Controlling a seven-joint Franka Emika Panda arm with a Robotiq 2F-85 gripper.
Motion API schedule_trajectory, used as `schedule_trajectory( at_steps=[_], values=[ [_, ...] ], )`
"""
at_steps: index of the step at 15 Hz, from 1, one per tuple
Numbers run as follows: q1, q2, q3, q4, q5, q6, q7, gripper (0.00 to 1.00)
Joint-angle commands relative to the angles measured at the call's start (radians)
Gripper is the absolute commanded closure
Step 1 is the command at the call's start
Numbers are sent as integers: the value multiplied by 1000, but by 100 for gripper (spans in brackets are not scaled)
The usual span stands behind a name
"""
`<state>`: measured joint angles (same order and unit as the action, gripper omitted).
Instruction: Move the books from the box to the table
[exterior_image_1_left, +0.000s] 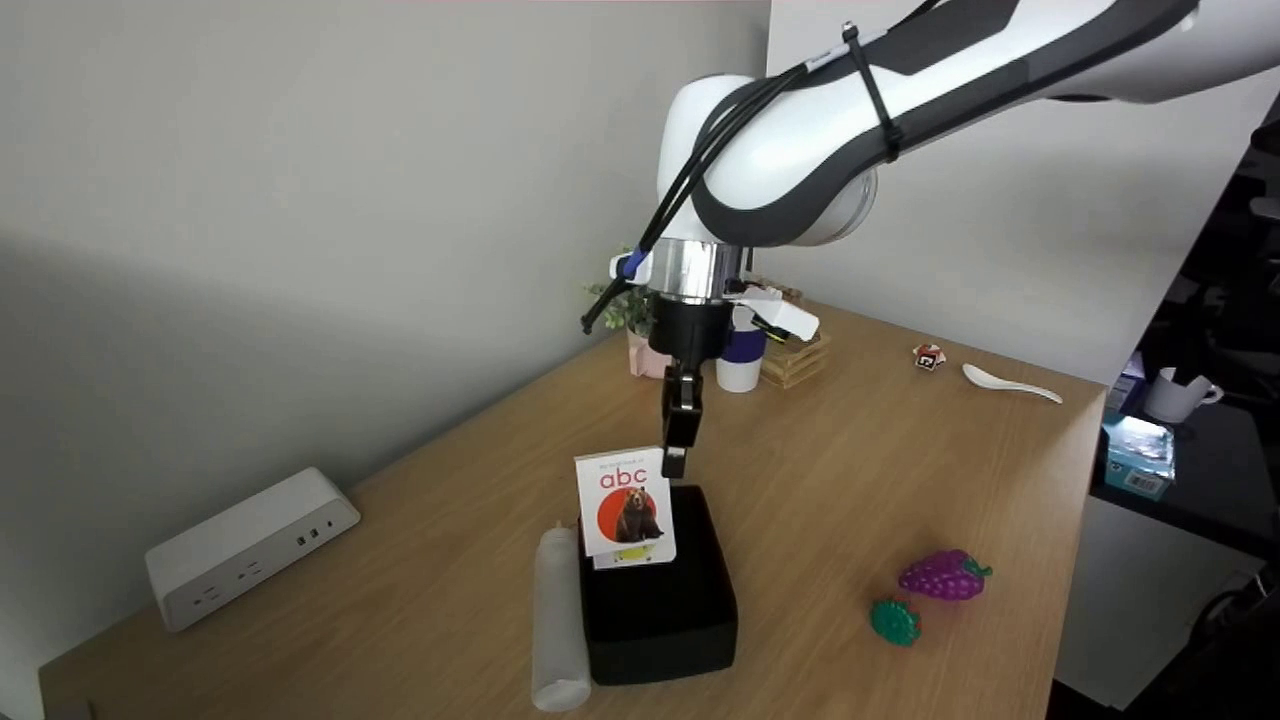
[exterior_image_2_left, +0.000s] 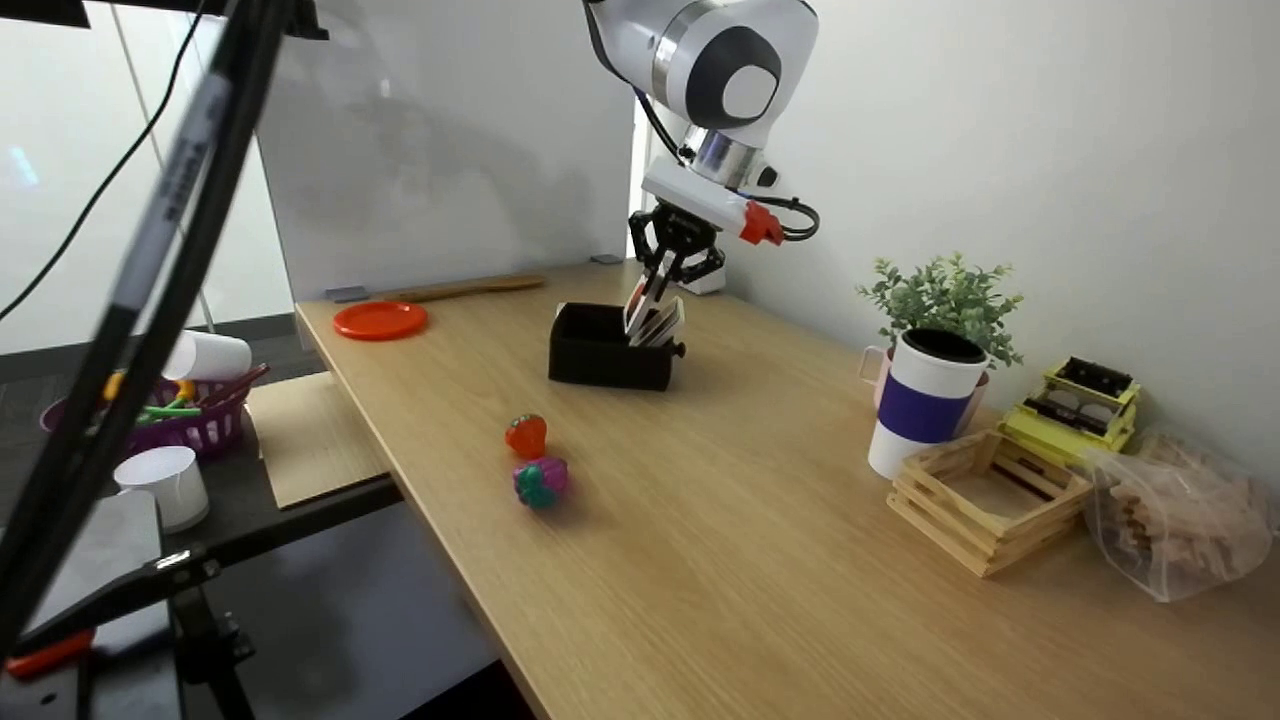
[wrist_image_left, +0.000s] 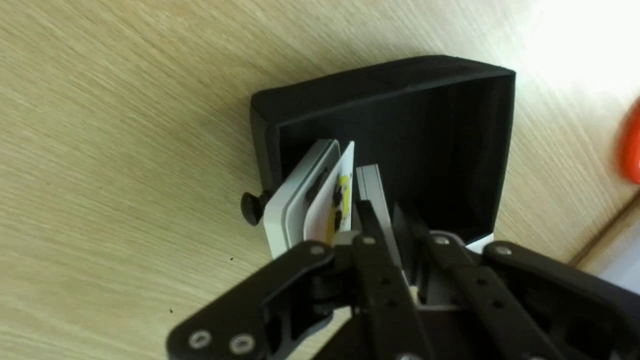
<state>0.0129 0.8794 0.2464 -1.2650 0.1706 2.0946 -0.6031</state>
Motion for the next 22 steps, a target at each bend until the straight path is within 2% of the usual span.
schedule_trajectory(
  at_steps=[1,14,22],
  values=[
    [14,-84,-27,-91,-38,54,45,96],
    [12,-260,-79,-265,-113,172,201,96],
    [-4,-250,-85,-298,-102,200,203,96]
  ],
)
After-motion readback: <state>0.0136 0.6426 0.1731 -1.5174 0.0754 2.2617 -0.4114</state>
